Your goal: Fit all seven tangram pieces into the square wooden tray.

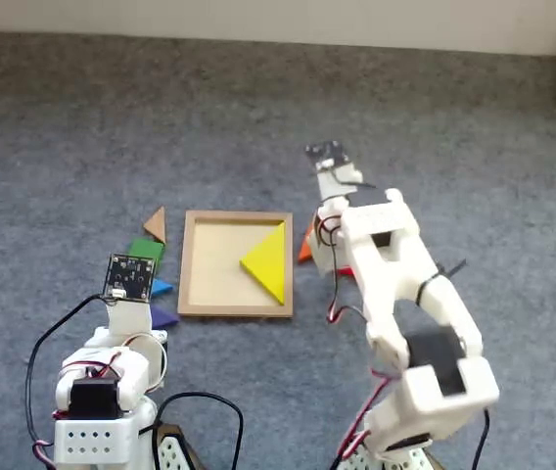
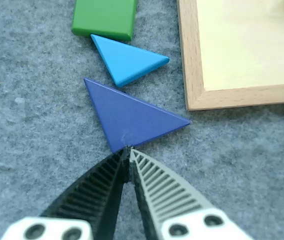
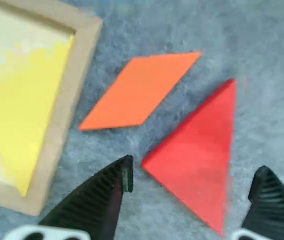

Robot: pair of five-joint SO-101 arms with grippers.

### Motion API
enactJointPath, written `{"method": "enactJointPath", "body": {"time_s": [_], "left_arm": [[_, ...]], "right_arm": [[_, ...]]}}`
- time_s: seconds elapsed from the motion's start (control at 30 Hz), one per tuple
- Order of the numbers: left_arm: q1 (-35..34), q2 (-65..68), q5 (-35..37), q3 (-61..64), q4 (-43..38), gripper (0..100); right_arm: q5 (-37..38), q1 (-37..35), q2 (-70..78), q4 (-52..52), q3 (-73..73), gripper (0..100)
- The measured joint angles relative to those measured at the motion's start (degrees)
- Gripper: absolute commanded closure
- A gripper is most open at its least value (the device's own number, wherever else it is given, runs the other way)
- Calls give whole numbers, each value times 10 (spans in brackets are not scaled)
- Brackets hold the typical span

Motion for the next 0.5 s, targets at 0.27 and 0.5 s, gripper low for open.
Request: {"method": "enactJointPath", "body": {"time_s": [0.27, 0.5], "left_arm": [[0, 0, 0, 0, 0, 994], [0, 0, 0, 0, 0, 994]], "right_arm": [[-1, 3, 54, 0, -35, 646], [-1, 5, 55, -1, -36, 703]]}}
